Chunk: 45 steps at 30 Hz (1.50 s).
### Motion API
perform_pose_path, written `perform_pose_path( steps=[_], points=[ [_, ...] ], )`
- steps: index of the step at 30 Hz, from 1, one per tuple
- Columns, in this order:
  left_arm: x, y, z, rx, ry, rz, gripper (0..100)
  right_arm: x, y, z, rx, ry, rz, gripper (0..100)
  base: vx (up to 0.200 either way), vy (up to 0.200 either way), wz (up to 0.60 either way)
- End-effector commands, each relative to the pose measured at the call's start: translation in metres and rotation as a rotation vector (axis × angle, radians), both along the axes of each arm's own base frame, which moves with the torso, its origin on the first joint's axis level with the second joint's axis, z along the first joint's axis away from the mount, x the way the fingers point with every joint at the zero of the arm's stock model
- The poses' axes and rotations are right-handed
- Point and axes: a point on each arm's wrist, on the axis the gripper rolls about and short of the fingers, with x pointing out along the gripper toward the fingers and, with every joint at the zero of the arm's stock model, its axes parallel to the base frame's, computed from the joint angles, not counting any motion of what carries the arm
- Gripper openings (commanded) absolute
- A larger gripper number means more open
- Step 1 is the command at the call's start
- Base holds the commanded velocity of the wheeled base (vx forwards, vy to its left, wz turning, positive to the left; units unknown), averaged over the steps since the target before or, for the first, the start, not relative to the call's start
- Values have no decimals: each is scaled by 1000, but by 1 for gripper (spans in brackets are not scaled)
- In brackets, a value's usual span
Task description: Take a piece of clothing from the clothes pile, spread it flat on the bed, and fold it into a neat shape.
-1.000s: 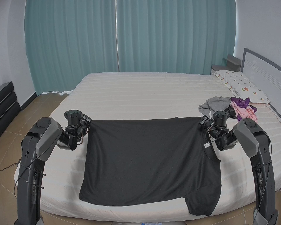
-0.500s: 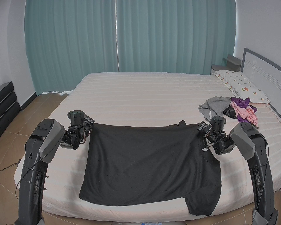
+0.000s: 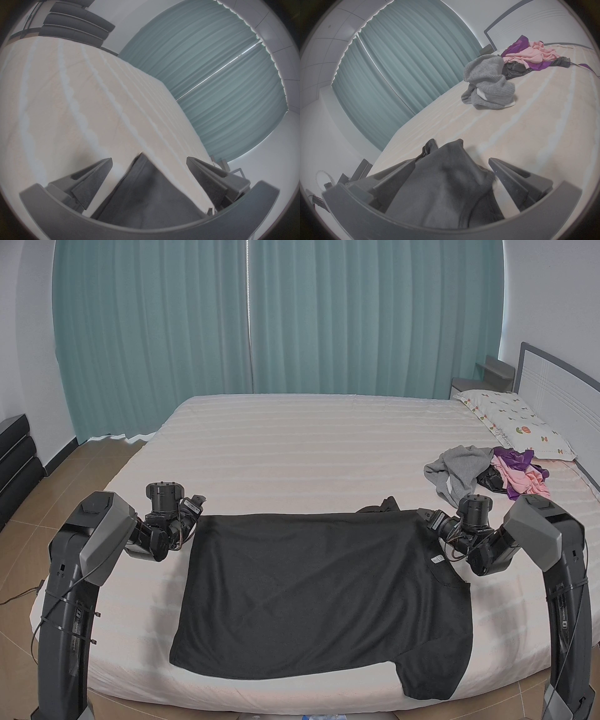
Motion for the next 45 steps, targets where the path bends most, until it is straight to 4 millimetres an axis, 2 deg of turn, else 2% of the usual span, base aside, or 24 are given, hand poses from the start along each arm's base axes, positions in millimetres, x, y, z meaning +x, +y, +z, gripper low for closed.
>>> perform_pose_path(
  steps=[1,2,5,7,8,9,13,18,21,22,23,29,35,38,45],
  points=[
    [-39,6,46,-22,30,-34,100,-40,-18,58,31,-1,31,100,0,0,0],
    [-56,8,59,-36,48,-58,100,-60,-19,66,46,28,50,100,0,0,0],
    [-86,14,77,-66,78,-101,100,-103,-18,73,82,89,97,100,0,0,0],
    [-105,15,83,-79,101,-122,100,-128,-18,76,97,101,126,100,0,0,0],
    [-110,15,83,-82,111,-127,100,-133,-17,76,99,104,130,100,0,0,0],
    [-127,15,87,-86,131,-135,100,-151,-17,74,102,115,136,100,0,0,0],
    [-171,15,93,-108,191,-176,100,-195,-17,74,105,159,137,100,0,0,0],
    [-218,14,99,-161,225,-251,100,-233,-16,77,109,213,140,100,0,0,0],
    [-237,12,97,-166,242,-264,100,-251,-15,81,111,226,146,100,0,0,0],
    [-237,12,97,-166,242,-264,100,-251,-15,81,111,226,146,100,0,0,0],
    [-247,8,93,-166,260,-278,100,-263,-15,81,113,237,149,100,0,0,0],
    [-263,6,72,-182,293,-306,100,-278,-16,67,153,306,193,100,-100,0,0],
    [-262,6,52,-188,324,-305,100,-280,-19,61,172,317,191,100,-200,0,0],
    [-264,6,50,-186,324,-308,100,-279,-19,58,175,326,193,100,-200,0,0],
    [-264,6,52,-211,309,-311,100,-281,-17,53,174,355,204,100,0,0,0]
  ],
)
